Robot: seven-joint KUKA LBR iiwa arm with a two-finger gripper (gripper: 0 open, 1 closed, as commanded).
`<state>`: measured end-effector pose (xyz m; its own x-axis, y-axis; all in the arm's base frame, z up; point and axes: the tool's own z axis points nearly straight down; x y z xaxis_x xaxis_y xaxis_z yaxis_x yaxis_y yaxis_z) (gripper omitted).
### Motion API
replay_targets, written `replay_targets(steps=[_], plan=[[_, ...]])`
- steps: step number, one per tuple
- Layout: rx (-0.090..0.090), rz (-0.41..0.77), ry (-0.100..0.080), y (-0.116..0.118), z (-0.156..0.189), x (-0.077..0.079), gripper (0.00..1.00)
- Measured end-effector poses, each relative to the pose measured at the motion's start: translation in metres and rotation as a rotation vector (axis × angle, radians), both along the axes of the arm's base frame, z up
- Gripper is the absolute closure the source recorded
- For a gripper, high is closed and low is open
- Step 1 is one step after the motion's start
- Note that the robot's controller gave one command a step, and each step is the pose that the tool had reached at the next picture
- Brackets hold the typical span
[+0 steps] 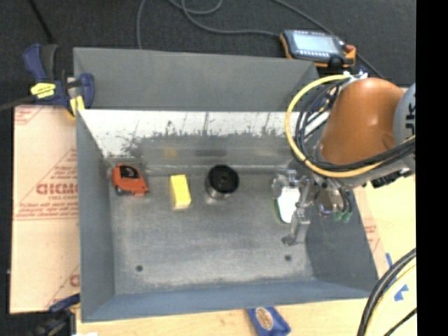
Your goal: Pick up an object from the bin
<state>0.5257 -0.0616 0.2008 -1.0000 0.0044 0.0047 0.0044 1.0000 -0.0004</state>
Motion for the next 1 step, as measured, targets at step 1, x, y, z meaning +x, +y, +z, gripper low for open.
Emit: replay_targets(steps=[1], plan=[[-0.001, 0.002, -0.008, 0.0003, 0.0046, 0.0014, 0.0]])
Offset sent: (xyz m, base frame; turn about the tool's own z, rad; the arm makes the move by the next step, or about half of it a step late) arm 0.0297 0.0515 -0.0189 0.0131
